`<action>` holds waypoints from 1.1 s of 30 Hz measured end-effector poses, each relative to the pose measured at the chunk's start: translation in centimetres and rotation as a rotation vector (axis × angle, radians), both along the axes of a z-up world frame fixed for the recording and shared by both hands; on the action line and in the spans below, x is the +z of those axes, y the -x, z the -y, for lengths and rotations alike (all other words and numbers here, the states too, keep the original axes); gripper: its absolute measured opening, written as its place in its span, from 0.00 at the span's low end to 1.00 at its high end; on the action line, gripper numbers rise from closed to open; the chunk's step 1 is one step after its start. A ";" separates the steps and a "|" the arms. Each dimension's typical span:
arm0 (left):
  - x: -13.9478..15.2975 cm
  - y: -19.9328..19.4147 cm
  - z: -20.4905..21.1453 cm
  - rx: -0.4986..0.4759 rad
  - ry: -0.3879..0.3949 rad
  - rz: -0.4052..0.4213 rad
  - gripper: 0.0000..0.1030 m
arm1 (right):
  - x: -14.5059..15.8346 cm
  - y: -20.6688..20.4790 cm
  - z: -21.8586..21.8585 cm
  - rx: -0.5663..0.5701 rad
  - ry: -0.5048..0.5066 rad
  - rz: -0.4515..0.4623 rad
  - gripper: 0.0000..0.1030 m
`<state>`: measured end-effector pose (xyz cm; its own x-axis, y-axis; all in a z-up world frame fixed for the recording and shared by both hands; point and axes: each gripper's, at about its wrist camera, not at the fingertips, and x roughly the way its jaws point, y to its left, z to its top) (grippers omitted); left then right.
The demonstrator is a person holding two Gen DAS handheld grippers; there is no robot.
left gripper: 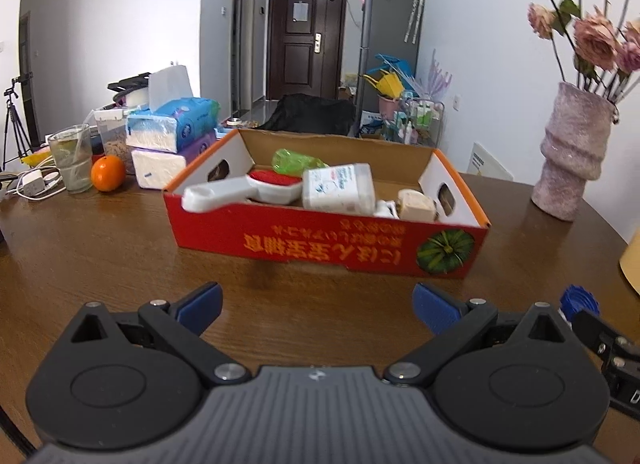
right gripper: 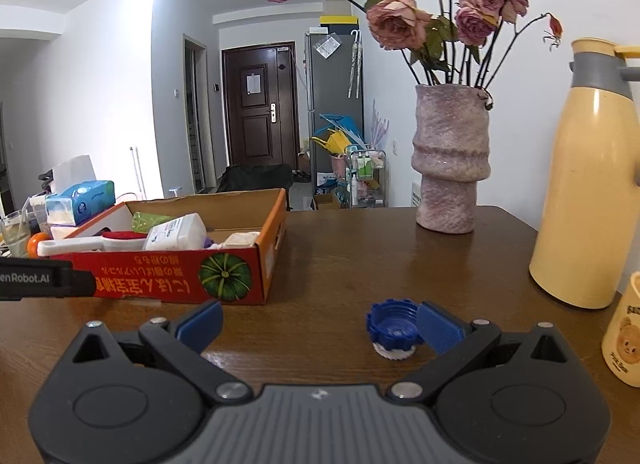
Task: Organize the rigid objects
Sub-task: 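Move the right gripper to the blue cap while the left approaches the white cap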
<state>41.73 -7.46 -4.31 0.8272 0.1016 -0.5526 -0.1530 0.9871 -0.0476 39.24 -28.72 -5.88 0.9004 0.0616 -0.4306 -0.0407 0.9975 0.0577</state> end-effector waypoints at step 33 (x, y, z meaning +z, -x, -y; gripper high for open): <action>-3.1 -1.9 6.6 -0.099 -0.039 -0.070 1.00 | -3.5 -4.2 5.5 0.017 0.076 -0.079 0.91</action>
<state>43.61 -14.10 -7.36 0.7938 0.0437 -0.6066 -0.0563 0.9984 -0.0018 43.41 -34.26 -9.38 0.8626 0.0417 -0.5042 -0.0564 0.9983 -0.0140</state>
